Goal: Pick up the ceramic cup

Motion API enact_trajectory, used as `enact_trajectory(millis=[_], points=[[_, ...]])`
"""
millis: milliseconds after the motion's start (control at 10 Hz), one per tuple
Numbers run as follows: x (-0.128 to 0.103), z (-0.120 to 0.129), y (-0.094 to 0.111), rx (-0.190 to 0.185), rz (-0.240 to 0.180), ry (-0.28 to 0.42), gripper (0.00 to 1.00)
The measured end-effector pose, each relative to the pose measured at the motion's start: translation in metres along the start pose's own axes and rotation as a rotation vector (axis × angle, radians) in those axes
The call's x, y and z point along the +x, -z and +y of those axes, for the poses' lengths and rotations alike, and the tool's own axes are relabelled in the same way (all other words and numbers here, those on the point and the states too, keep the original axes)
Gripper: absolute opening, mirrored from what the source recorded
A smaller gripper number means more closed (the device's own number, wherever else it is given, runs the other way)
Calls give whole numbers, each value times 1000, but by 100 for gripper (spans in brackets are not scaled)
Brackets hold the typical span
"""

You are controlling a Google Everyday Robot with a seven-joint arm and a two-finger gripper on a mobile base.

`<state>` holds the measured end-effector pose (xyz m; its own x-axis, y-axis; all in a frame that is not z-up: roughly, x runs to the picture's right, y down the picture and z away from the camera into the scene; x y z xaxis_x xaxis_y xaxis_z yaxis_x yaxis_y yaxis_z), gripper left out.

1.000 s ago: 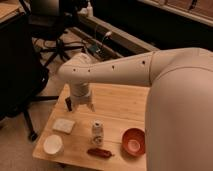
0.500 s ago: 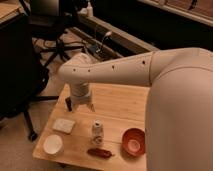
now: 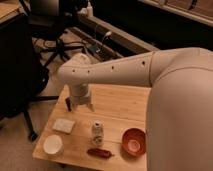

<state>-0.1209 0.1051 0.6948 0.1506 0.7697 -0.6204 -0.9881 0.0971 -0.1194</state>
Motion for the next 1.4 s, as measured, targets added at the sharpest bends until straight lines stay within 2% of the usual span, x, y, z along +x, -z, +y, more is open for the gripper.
enact_trajectory(millis=[300, 500, 600, 1000, 1200, 1400], points=[[24, 43, 11, -52, -53, 169, 65], [47, 62, 11, -73, -59, 263, 65], [64, 68, 2, -74, -46, 308, 65], [115, 73, -48, -24, 29, 419, 65], [120, 82, -63, -20, 48, 441, 65], [117, 101, -75, -33, 57, 456, 65]])
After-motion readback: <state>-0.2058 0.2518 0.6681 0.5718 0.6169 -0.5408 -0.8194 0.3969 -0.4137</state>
